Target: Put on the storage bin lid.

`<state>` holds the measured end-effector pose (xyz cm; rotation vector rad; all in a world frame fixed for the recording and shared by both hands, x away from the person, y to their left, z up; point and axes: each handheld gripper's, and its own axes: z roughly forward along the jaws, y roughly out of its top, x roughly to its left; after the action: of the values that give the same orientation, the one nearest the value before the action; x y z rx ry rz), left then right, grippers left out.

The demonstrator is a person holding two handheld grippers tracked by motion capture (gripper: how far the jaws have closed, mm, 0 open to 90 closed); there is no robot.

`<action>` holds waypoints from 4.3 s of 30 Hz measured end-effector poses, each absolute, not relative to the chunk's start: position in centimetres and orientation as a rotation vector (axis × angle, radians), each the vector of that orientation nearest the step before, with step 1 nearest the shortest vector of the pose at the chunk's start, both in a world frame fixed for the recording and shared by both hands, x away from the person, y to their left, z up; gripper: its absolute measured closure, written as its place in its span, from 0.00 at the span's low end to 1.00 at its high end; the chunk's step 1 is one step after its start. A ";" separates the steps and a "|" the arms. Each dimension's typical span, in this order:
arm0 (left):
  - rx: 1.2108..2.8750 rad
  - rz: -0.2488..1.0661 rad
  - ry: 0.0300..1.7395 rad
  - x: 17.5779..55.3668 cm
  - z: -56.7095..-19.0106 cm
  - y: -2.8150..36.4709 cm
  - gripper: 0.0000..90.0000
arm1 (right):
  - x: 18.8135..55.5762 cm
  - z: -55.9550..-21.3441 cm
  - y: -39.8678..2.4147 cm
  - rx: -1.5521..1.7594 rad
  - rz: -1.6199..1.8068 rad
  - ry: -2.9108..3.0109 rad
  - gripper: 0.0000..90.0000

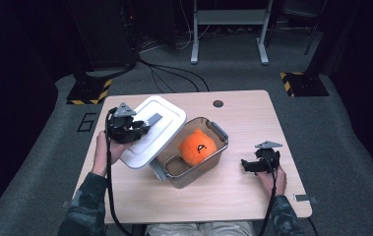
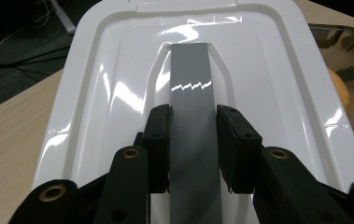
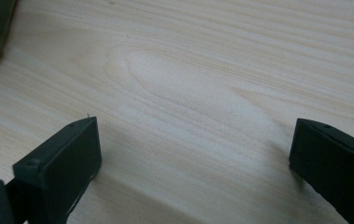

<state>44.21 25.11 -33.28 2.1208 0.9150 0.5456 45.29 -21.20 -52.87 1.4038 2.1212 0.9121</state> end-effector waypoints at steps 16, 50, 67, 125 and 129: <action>2.189 0.455 0.827 44.8 -34.5 19.5 0.74 | 45.3 -52.9 -21.2 1.405 0.912 2.121 0.02; 2.301 0.336 0.725 45.3 -37.5 13.5 0.74 | 45.3 -52.9 -21.2 1.402 0.912 2.124 0.02; 2.321 0.336 0.713 45.4 -38.1 13.4 0.73 | 45.3 -52.9 -21.3 1.396 0.911 2.129 0.02; 2.011 0.622 1.423 41.1 -45.3 35.2 0.11 | 45.3 -52.8 -21.3 1.396 0.909 2.130 0.02; 1.996 0.622 1.463 40.7 -46.9 35.9 0.11 | 45.3 -52.8 -21.3 1.396 0.909 2.129 0.02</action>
<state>40.71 35.90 -46.90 1.9959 1.4634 0.6218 45.26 -21.26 -52.85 1.3960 2.1291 0.9092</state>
